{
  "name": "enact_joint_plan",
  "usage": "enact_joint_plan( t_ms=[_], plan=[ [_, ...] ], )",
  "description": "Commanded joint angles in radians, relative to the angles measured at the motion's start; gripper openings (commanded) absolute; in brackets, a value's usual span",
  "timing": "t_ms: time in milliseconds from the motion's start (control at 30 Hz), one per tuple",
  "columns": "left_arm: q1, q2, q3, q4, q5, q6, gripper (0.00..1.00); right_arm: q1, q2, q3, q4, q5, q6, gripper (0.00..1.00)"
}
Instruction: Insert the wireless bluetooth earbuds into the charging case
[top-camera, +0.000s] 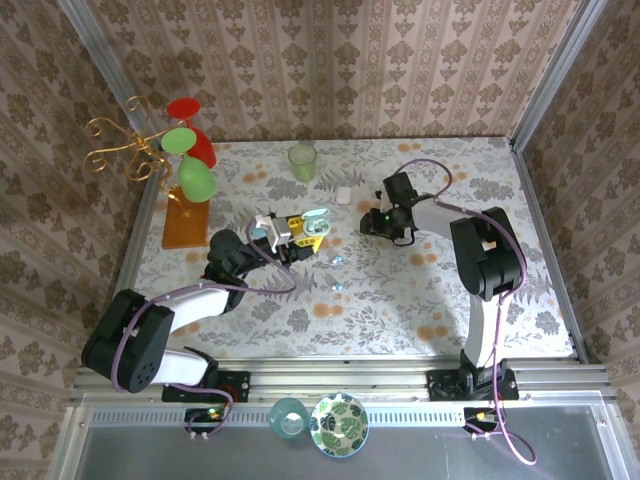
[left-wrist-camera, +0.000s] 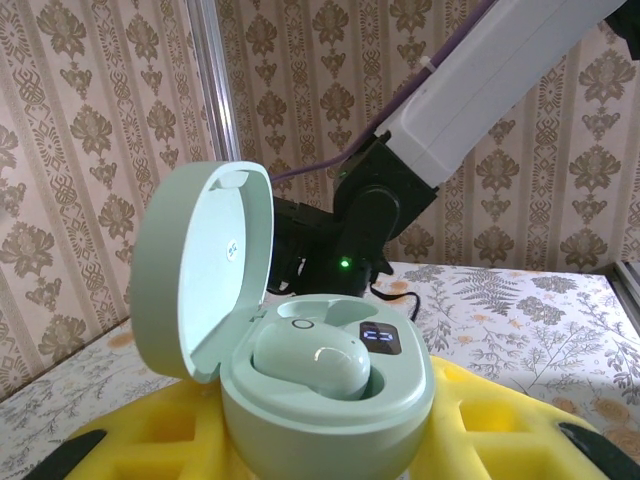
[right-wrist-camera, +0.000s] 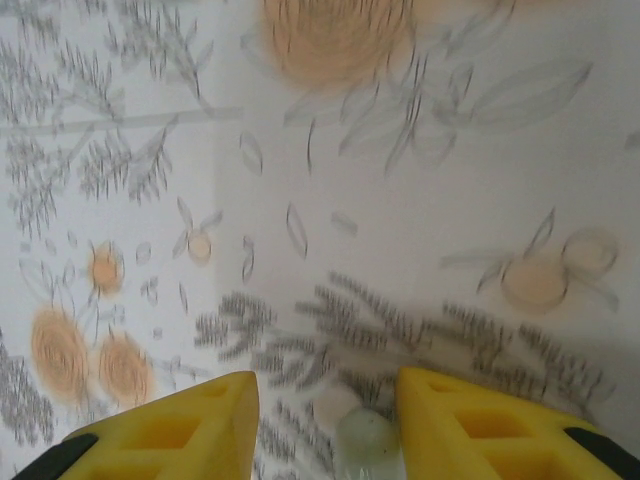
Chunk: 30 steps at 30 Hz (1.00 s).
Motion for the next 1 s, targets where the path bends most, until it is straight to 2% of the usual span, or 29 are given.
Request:
enact_joint_plan(
  t_ms=[0, 133, 267, 667, 967],
  plan=[
    [-0.004, 0.000, -0.007, 0.018, 0.010, 0.015, 0.27, 0.027, -0.077, -0.045, -0.059, -0.064, -0.010, 0.42],
    [-0.004, 0.002, -0.006, 0.018, 0.007, 0.015, 0.27, 0.044, -0.158, -0.098, -0.060, -0.056, -0.010, 0.44],
    [-0.004, 0.006, -0.003, 0.018, 0.011, 0.016, 0.26, 0.052, -0.203, -0.107, -0.073, 0.046, -0.061, 0.45],
    [-0.015, 0.016, 0.002, 0.025, 0.005, 0.013, 0.26, 0.072, 0.020, 0.131, -0.168, 0.133, -0.167, 0.46],
    [-0.015, -0.001, 0.005, -0.002, 0.005, 0.030, 0.26, 0.173, 0.010, 0.170, -0.298, 0.445, -0.230, 0.41]
  ],
)
